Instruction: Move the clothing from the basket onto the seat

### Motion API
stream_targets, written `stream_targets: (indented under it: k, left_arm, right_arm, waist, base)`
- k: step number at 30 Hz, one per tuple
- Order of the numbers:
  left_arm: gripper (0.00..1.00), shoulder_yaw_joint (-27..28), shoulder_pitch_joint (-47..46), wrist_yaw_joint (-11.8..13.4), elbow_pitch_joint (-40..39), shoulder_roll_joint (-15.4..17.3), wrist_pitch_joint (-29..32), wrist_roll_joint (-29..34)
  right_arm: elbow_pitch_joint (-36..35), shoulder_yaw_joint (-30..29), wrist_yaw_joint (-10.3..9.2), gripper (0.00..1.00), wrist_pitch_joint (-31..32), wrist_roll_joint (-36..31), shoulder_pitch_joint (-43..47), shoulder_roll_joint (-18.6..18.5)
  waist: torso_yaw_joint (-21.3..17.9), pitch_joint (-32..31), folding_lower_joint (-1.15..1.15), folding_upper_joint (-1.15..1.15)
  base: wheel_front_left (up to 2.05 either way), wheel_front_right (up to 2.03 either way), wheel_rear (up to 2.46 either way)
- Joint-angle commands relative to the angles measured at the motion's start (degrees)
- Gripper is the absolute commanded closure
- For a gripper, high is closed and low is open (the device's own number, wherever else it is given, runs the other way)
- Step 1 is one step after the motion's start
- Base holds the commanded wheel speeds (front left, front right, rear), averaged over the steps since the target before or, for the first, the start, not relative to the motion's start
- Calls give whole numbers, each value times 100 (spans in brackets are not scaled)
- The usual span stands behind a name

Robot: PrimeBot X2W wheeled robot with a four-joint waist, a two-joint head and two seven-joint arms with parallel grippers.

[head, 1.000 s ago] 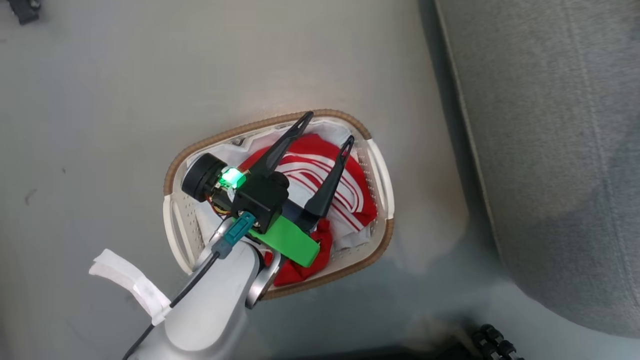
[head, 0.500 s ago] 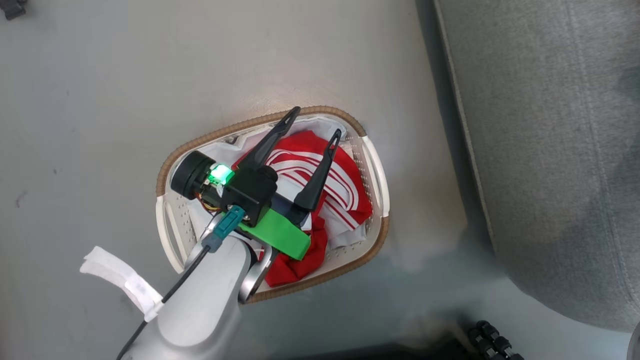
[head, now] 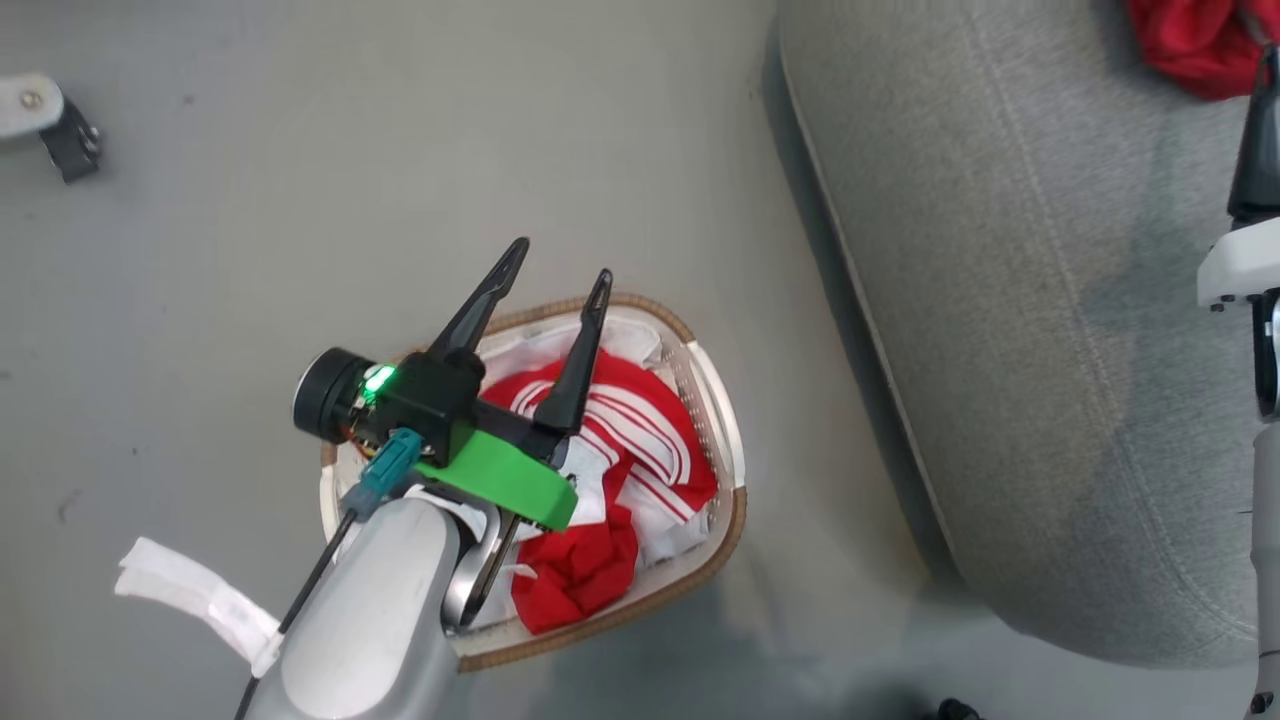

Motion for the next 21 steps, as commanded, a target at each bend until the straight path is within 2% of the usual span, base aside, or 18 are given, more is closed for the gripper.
stream_targets:
  k: [1,9,21]
  left_arm:
    - [0,89,128,-10,1,-15,1,-47]
    - [0,854,760,60,-108,-121,1,-77]
    - [0,1964,1789,150,-207,-237,1,-56]
  right_arm:
    - [11,49,-9,0,-2,79,81,-17]
    - [53,612,-8,0,-3,349,78,200]
    - [-45,1772,-8,0,-2,859,712,665]
  waist:
    - [-46,-520,0,0]
    - [171,-1304,0,0]
    - [566,-2093,0,0]
  base:
    - [0,0,0]
    - [0,0,0]
    - [0,0,0]
